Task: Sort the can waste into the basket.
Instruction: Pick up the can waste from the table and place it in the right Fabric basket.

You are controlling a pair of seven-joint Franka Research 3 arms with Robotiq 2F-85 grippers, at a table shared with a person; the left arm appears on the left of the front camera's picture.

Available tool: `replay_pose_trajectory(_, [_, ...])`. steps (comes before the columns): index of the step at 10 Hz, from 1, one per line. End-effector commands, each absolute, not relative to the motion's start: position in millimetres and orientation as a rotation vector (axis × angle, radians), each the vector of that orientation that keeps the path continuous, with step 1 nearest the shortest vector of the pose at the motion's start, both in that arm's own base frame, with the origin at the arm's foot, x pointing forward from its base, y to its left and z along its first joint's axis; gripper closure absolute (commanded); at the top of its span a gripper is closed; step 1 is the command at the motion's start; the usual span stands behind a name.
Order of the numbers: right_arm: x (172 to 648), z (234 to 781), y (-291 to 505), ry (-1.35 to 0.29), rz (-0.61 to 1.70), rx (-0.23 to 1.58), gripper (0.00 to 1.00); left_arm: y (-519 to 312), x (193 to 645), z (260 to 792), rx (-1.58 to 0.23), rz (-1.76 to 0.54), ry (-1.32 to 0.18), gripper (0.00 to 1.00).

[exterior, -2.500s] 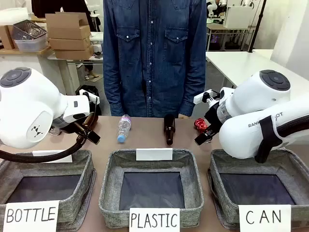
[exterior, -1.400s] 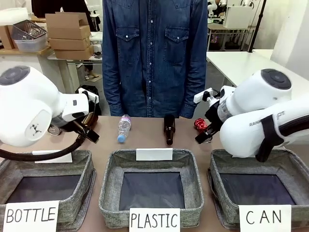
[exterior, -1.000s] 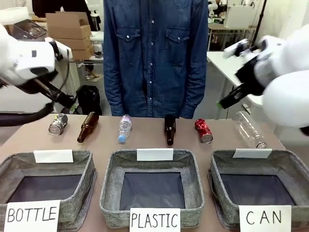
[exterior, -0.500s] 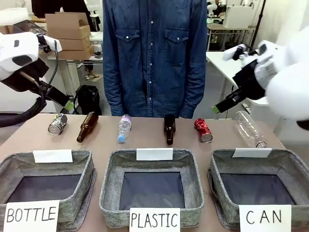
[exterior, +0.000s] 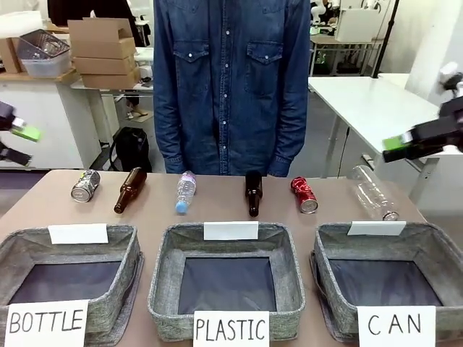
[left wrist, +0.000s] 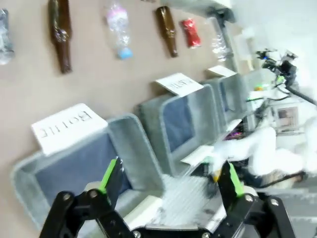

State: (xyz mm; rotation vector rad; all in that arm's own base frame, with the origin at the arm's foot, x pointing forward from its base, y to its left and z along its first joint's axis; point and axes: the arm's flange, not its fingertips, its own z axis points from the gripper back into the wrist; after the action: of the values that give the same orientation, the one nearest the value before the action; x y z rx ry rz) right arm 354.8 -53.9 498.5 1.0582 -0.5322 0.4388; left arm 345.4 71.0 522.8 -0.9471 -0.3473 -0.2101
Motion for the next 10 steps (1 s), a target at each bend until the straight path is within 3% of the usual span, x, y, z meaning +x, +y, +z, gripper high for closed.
replay_pose_trajectory(1, [362, 489, -78, -0.47, -0.027, 1.398, 0.0, 84, 350, 501, -1.257, 0.169, -0.364, 0.0])
replay_pose_trajectory(3, [360, 484, -90, -0.573, -0.137, 1.425, 0.0, 88, 349, 481, -1.248, 0.257, -0.439, 0.0])
replay_pose_trajectory(4, [361, 484, -75, -0.627, -0.122, 1.287, 0.0, 91, 348, 478, -1.172, 0.342, -0.453, 0.0])
replay_pose_trajectory(5, [358, 483, -107, -0.514, 0.017, 1.389, 0.0, 110, 348, 484, -1.247, 0.182, -0.359, 0.0])
replay_pose_trajectory(10, [358, 483, -107, -0.514, 0.017, 1.389, 0.0, 110, 348, 484, -1.247, 0.182, -0.359, 0.0])
